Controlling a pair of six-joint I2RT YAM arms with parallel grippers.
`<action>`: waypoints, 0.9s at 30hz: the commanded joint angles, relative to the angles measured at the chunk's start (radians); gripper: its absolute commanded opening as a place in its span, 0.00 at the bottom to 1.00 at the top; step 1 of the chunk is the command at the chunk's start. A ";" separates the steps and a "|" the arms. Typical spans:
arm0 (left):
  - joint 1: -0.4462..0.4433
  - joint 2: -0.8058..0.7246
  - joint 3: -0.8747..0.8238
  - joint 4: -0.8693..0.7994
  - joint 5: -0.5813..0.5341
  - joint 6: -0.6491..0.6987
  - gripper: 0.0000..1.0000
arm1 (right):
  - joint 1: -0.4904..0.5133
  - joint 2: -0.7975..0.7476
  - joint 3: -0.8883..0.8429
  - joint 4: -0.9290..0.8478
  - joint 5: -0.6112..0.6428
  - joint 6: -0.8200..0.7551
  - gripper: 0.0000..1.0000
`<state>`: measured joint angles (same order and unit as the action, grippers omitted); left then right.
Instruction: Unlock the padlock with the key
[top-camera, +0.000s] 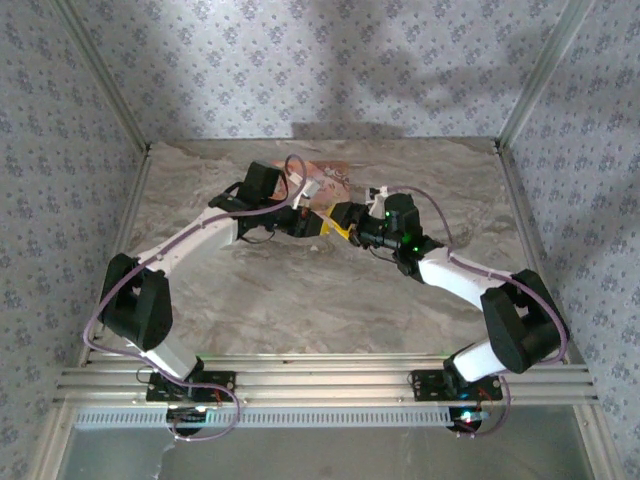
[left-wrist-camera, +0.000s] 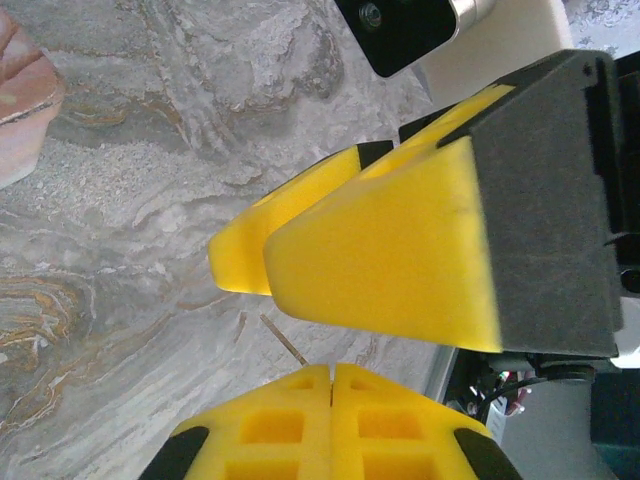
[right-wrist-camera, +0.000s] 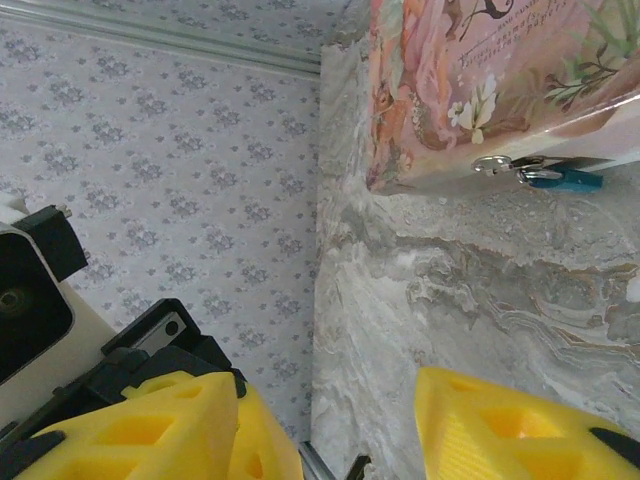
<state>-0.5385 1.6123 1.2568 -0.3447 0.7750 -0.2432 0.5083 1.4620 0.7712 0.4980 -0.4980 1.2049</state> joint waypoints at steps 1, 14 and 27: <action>0.004 -0.036 -0.017 0.024 0.035 0.017 0.00 | -0.005 -0.015 0.017 -0.020 -0.020 0.010 0.56; 0.011 -0.102 -0.108 0.181 0.057 -0.022 0.00 | -0.012 0.053 0.003 0.162 -0.157 0.119 0.55; 0.022 -0.140 -0.177 0.284 0.067 -0.064 0.00 | -0.022 0.026 0.044 0.054 -0.195 0.045 0.49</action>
<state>-0.5213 1.5032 1.0813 -0.1257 0.8047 -0.2905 0.4812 1.5051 0.7738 0.5751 -0.6434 1.2839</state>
